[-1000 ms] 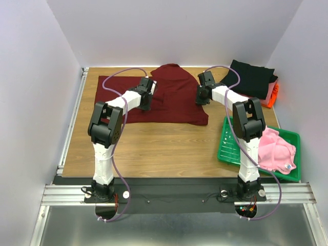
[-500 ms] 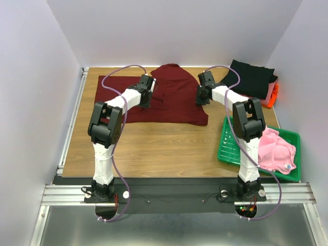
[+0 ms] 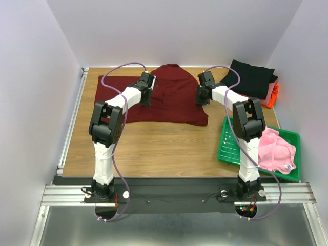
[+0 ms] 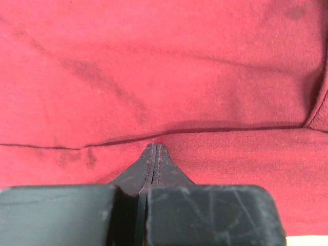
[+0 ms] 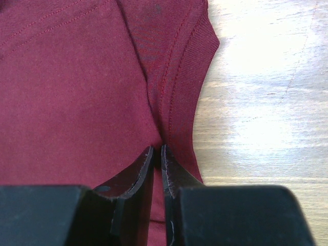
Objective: Fold and stack the t-shirts
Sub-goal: Fold the tshirt
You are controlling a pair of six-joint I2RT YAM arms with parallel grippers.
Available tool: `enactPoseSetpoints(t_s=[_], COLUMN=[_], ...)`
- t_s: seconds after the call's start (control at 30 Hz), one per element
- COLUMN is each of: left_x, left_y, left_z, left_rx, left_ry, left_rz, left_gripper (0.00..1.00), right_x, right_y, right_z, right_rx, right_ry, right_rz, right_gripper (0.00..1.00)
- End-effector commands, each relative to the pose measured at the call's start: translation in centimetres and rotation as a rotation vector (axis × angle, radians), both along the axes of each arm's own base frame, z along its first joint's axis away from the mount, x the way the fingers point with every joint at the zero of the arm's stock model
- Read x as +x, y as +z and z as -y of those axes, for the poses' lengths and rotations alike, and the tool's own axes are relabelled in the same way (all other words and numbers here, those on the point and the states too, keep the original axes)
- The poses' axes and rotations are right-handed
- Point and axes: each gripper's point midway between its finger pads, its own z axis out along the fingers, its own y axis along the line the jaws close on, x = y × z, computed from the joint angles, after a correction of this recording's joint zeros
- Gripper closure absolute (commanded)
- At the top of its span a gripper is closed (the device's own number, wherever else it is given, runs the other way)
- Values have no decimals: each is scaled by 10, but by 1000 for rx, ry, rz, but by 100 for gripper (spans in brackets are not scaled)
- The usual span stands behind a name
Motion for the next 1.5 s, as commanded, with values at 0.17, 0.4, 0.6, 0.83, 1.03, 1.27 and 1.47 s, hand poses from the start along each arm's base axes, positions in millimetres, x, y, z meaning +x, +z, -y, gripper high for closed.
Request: enactPoseSetpoints(t_s=[0.17, 0.4, 0.6, 0.83, 1.03, 1.27, 1.47], left_x=[18, 17, 12, -5, -24, -21, -15], left_y=[15, 22, 43, 54, 38, 8, -10], left_z=[-4, -3, -9, -58, -87, -97, -126], left_rx=[28, 16, 3, -44, -173, -336, -409], left_ry=[42, 37, 87, 259, 330, 368, 441], left_rz=[58, 67, 92, 105, 69, 19, 3], left_gripper=[100, 66, 2, 2, 1, 2, 1], right_x=[-4, 3, 7, 14, 12, 5, 2], right_y=[13, 24, 40, 69, 91, 76, 50], right_z=[12, 17, 27, 44, 8, -66, -87], right_rx=[-17, -25, -52, -126, -109, 60, 124], right_ry=[-39, -62, -101, -117, 43, 235, 290], right_rz=[14, 46, 84, 156, 201, 197, 175], right_gripper=[83, 83, 77, 45, 42, 42, 42])
